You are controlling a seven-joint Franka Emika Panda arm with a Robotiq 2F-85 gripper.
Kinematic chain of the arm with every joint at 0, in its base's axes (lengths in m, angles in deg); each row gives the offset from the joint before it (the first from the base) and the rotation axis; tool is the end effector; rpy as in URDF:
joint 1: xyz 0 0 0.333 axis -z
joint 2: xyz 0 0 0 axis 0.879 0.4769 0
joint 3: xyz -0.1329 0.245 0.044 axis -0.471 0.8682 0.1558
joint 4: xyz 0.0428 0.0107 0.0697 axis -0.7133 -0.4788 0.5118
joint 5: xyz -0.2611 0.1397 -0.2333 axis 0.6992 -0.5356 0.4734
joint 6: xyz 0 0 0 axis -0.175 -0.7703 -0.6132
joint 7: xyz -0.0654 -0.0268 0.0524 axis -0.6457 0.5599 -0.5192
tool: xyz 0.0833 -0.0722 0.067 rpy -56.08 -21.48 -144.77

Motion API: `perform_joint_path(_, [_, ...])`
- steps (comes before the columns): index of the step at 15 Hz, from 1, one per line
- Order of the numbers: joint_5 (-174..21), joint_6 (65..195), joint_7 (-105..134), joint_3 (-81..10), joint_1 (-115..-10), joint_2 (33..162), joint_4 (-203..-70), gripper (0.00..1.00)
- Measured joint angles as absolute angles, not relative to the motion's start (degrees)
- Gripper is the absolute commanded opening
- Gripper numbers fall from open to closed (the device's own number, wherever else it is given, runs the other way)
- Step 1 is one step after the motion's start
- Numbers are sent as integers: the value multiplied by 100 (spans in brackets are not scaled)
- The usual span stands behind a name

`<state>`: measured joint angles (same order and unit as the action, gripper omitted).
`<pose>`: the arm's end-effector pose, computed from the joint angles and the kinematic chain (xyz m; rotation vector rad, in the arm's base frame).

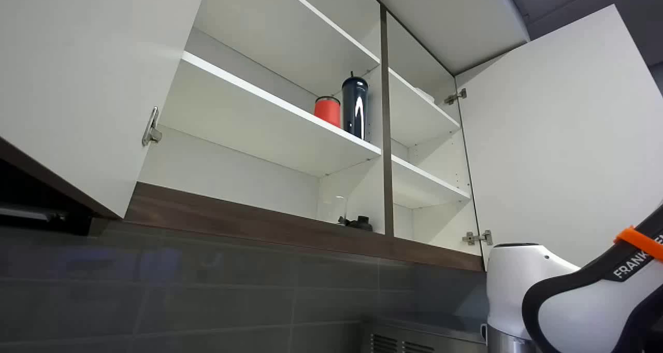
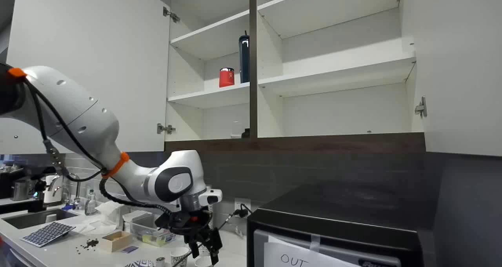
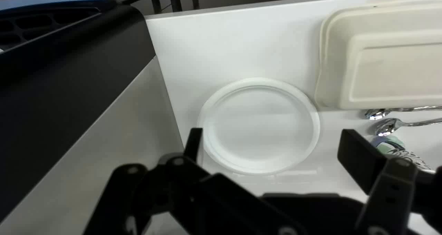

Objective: Put the container inside the cupboard

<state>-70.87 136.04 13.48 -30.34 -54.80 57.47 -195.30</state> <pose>0.4153 -0.0451 0.3572 3.0040 -0.1322 0.3267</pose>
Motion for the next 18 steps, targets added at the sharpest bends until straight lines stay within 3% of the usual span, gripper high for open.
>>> perform_joint_path(10, [-7089, 13553, 1349, -3034, -5488, 5804, -19516, 100])
perform_joint_path(18, [-8470, 13191, 2800, -3262, -6223, 7041, -19430, 100])
